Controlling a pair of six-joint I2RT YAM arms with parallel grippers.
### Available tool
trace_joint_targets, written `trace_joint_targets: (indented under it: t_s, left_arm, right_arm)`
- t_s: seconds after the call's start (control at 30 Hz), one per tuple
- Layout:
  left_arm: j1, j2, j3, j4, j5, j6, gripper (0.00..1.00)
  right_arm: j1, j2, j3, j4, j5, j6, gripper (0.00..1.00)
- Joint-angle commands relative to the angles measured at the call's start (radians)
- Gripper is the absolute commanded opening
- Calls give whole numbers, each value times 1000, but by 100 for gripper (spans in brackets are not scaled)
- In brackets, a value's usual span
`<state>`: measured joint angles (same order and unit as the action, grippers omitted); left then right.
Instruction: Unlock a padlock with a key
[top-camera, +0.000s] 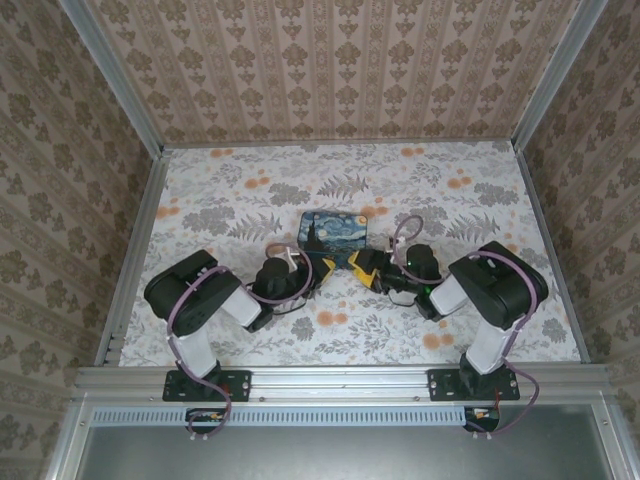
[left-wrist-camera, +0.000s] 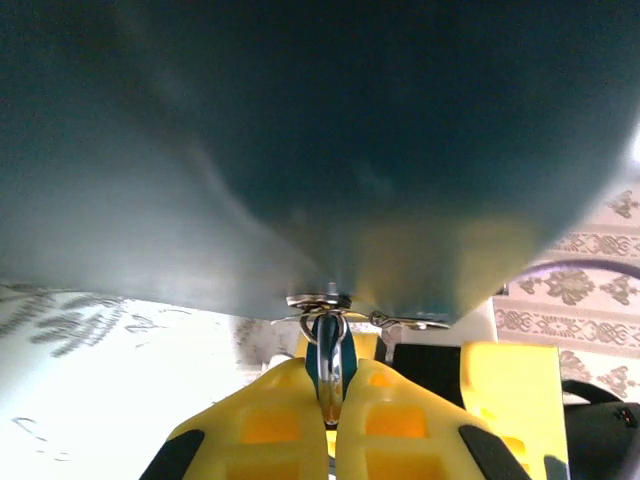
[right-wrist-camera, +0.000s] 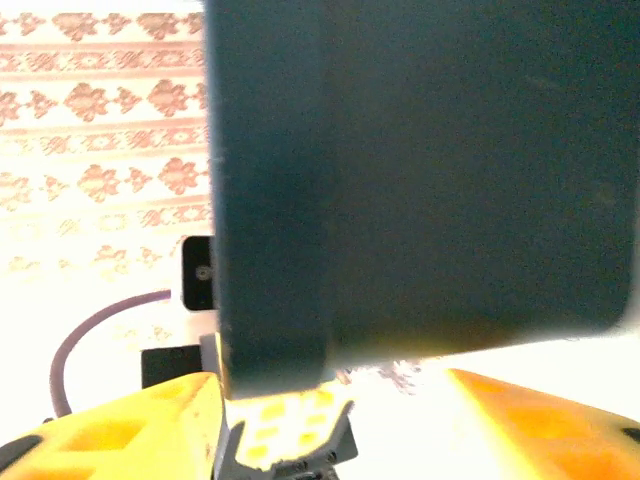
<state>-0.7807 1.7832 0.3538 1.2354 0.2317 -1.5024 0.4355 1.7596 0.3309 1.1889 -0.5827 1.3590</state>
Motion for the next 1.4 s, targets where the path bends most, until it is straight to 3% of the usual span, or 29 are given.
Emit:
trace_joint_targets:
  t_s: [0.0, 0.1, 0.2, 0.33, 0.43, 0.77, 1.1, 1.37]
  left_arm:
    - [16, 16, 8, 56, 20, 40, 0]
    - [20, 19, 11, 56, 30, 42, 0]
    - [26, 18, 14, 55, 45, 40, 0]
    - [32, 22, 15, 54, 61, 34, 0]
    - [33, 28, 17, 53, 76, 25, 0]
    - [32, 17, 10, 50, 106, -24, 0]
    - [15, -38, 17, -8, 117, -49, 0]
    - [14, -91, 24, -85, 121, -53, 0]
  right_arm:
    - [-5, -63, -38, -101, -19, -87, 65]
    - [-6, -153, -57, -256, -26, -179, 66]
    - [-6, -300, -28, -535, -11, -332, 66]
    - [3, -527, 66, -966, 91, -592, 65]
    - [14, -610, 135, -1147, 170, -734, 64]
    - [181, -534, 289, -1303, 367, -1010, 47]
    - [248, -420, 383, -1304, 421, -1060, 37]
    - [279, -318, 447, -1308, 458, -1092, 40]
